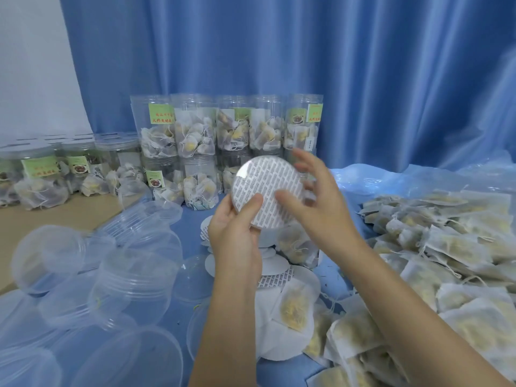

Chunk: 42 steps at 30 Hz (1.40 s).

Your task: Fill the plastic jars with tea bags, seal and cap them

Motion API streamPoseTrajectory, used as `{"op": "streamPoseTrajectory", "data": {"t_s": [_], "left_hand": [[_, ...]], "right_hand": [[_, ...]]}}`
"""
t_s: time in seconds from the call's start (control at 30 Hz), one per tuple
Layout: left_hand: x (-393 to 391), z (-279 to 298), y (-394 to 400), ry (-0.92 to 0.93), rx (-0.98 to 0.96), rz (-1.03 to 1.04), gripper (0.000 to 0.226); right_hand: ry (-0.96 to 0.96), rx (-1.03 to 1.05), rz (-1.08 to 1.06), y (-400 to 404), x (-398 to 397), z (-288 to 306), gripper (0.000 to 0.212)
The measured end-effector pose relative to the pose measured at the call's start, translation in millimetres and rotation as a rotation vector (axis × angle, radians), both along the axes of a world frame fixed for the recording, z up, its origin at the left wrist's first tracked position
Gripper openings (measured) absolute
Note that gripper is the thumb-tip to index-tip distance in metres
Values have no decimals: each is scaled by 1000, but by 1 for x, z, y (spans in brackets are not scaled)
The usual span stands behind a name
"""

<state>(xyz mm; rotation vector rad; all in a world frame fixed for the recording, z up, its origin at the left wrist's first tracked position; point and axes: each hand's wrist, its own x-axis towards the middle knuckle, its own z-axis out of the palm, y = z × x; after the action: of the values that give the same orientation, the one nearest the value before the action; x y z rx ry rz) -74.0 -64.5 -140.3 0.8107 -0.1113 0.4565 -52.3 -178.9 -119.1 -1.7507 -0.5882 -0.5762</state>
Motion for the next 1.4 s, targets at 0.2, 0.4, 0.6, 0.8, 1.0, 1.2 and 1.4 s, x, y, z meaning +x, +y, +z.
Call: {"op": "streamPoseTrajectory", "data": {"t_s": [0.2, 0.4, 0.6, 0.8, 1.0, 1.2, 1.4], "left_hand": [[-2, 3, -7, -32, 68, -201, 35], [-1, 5, -9, 101, 43, -244, 30], [17, 7, -5, 288, -35, -64, 12], [45, 17, 4, 367, 127, 46, 10], [54, 1, 4, 495, 334, 82, 12], [42, 8, 1, 580, 466, 6, 49], [31, 12, 8, 346, 180, -293, 46]], "right_hand": [[-245, -446, -160, -1, -1, -3, 89], [-22, -500, -422, -30, 42, 21, 79], [290, -772, -218, -27, 78, 36, 65], [366, -802, -165, -30, 83, 40, 79], [229, -807, -281, -32, 66, 30, 76], [-14, -318, -272, -56, 30, 20, 73], [49, -3, -26, -55, 12, 17, 73]]}}
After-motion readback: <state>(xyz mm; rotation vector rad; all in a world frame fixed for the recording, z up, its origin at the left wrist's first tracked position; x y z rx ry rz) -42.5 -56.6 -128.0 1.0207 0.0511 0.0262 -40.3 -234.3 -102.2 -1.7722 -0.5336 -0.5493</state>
